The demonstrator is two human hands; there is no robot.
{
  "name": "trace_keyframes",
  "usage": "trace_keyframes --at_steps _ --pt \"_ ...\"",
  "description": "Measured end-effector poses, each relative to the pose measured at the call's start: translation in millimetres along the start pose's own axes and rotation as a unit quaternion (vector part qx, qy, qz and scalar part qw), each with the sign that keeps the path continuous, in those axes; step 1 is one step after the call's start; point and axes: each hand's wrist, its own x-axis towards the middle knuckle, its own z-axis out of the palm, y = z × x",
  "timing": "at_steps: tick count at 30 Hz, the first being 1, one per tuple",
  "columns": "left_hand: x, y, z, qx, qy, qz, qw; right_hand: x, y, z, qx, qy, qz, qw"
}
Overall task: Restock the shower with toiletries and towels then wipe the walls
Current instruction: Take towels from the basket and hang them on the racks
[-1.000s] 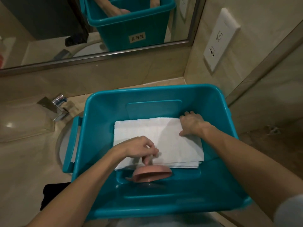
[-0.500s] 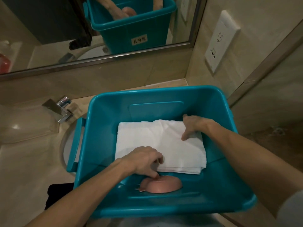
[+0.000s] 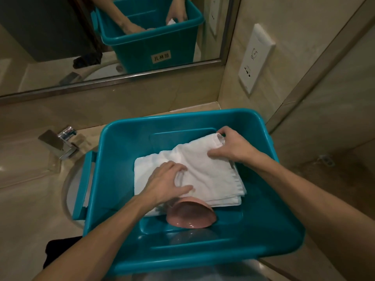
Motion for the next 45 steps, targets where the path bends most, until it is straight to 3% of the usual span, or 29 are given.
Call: trace_keyframes --at_steps 3,6,9,12,14,18,22,26,29,33,37,41,45 --pt "6 3 -11 -0.016 0.096 -0.014 0.995 -16 4 16 0.156 0.051 0.027 0.986" --pt "18 23 -38 -0.066 0.135 0.052 0.987 -26 7 25 0.161 0.062 -0.003 0.985" --pt "42 47 -71 -0.052 0.039 0.110 0.992 -39 2 24 0.109 0.063 -0.062 0.990" --pt "65 58 -95 -0.066 -0.126 0.120 0.983 -55 -7 19 0.067 0.059 -0.119 0.989" --pt "71 62 -99 -0.062 -0.188 0.129 0.972 -64 -9 16 0.054 0.052 -0.143 0.987" --pt "73 63 -99 -0.055 -0.144 0.153 0.976 -67 -1 14 0.054 0.067 -0.129 0.988" --pt "71 53 -103 -0.123 -0.079 0.133 0.980 -61 12 9 -0.056 0.009 -0.040 0.998" --pt "58 42 -93 -0.271 0.036 0.053 0.961 -60 8 4 -0.043 0.054 -0.044 0.997" --pt "40 15 -73 -0.275 0.128 -0.113 0.946 -57 0 -8 -0.049 0.070 -0.027 0.996" --pt "13 -16 -44 -0.164 0.025 -0.306 0.937 -51 -1 -28 -0.074 0.089 -0.005 0.993" --pt "0 -17 -17 -0.360 -0.041 -0.395 0.844 -50 -3 -31 -0.092 0.096 -0.004 0.991" --pt "4 -21 2 -0.484 -0.051 -0.439 0.755 -54 -5 -30 -0.096 0.098 -0.013 0.990" --pt "1 -28 1 -0.516 -0.081 -0.449 0.725 -58 -4 -33 -0.095 0.092 -0.007 0.991"
